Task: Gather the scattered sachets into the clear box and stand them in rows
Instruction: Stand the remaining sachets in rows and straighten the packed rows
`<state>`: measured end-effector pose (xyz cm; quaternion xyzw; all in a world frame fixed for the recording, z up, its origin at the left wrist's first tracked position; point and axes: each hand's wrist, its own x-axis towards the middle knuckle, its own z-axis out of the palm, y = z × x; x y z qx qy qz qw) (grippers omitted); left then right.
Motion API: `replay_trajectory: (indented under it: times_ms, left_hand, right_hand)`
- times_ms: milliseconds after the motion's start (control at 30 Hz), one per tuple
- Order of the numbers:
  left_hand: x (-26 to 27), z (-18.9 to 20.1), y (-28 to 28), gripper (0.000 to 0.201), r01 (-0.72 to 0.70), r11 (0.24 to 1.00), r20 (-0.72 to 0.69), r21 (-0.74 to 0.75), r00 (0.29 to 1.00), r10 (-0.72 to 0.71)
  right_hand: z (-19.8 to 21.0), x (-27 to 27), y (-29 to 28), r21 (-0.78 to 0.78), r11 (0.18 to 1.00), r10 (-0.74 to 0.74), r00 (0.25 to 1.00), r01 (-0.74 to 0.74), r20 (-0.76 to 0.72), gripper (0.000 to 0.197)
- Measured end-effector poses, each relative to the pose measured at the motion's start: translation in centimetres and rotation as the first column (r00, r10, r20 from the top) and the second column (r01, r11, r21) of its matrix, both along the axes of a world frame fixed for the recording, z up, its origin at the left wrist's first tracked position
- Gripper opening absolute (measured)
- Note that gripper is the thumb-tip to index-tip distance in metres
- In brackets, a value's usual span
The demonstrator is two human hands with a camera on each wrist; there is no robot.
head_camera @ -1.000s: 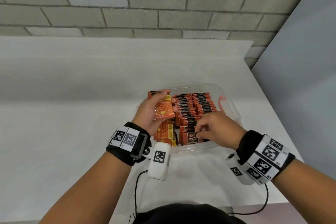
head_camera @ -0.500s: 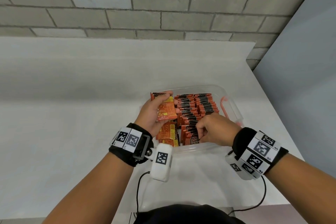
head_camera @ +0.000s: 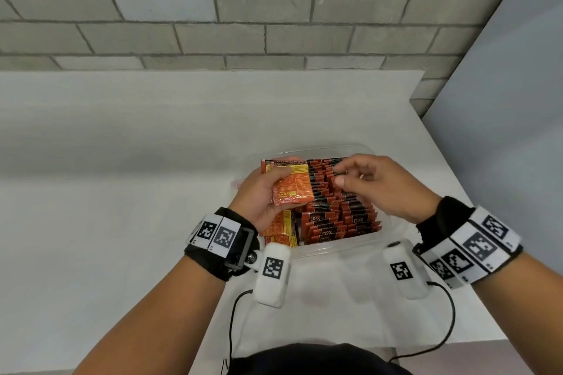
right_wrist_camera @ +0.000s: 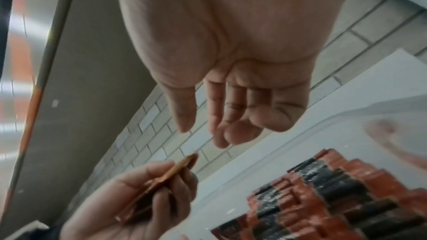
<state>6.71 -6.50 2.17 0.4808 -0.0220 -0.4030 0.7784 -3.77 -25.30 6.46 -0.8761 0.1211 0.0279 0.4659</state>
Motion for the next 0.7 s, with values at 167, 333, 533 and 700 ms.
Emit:
replay_trajectory:
  times_ms: [167,333,533,700]
  left_hand:
    - [-0.7,0.5,-1.1,0.031,0.091,0.996,0.101,0.023,0.99,-0.093]
    - [-1.1,0.7,-1.5,0.038,0.108,0.994,0.145,0.027,0.983,-0.111]
    - [-0.6,0.5,-1.2,0.049,0.018,0.999,-0.057,-0.049,0.998,-0.021]
    - [-0.5,0.8,-1.2,0.029,0.024,0.992,0.041,-0.121,0.999,-0.019]
  right_hand:
    - [0.6,0.6,1.8,0.142,0.99,-0.021,1.0,0.021,-0.001,0.036]
    - [0.3,1.0,1.8,0.223,0.973,-0.085,0.994,0.067,0.073,0.019]
    - [0.3,0.9,1.9,0.072,0.977,-0.211,0.891,0.199,0.402,0.013]
    - [-0.6,0.7,2.5,-0.265,0.961,0.154,0.951,-0.081,0.268,0.015]
